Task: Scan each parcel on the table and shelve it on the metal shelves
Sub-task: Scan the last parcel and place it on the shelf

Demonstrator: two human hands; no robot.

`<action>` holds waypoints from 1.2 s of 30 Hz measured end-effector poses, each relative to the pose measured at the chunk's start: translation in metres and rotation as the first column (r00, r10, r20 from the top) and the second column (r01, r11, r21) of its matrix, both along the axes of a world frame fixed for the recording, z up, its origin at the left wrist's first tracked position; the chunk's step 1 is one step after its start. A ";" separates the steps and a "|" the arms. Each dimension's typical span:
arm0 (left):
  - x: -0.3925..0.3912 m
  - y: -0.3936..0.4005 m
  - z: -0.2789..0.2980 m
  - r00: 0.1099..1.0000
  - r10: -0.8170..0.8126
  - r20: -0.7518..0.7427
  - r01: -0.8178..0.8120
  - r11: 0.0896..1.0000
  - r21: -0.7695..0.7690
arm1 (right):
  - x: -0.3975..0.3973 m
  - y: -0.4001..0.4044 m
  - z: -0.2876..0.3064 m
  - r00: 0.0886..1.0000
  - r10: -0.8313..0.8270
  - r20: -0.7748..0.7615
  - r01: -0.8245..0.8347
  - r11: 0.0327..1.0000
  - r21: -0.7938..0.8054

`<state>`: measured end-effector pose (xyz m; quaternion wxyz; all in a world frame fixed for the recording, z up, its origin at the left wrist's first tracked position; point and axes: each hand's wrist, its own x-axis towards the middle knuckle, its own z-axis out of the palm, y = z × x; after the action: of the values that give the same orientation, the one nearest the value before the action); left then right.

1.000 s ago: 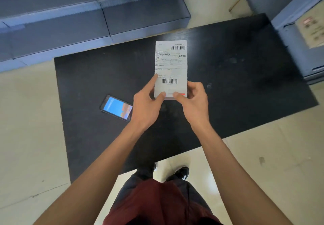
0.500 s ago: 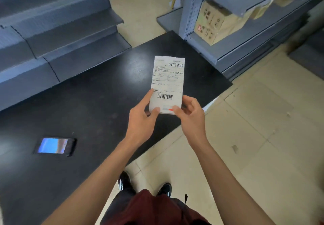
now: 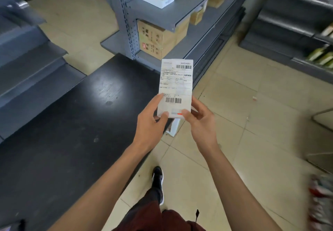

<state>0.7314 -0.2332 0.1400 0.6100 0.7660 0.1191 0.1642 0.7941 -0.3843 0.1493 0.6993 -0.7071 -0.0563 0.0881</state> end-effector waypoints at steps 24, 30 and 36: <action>0.307 -0.096 0.019 0.921 -0.383 0.075 0.364 0.913 0.183 | 0.250 -0.106 0.019 0.942 -0.336 0.025 0.330 0.935 0.129; 0.374 -0.153 0.023 0.930 -0.365 0.035 0.356 0.922 0.151 | 0.318 -0.164 0.026 0.945 -0.324 0.039 0.316 0.939 0.138; 0.429 -0.196 0.031 0.932 -0.361 0.041 0.352 0.925 0.145 | 0.376 -0.204 0.031 0.950 -0.304 0.075 0.294 0.948 0.122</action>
<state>1.1603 -0.4296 0.1713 0.5800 0.8085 -0.0542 0.0839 1.1697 -0.5885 0.1808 0.7390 -0.6713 0.0144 -0.0552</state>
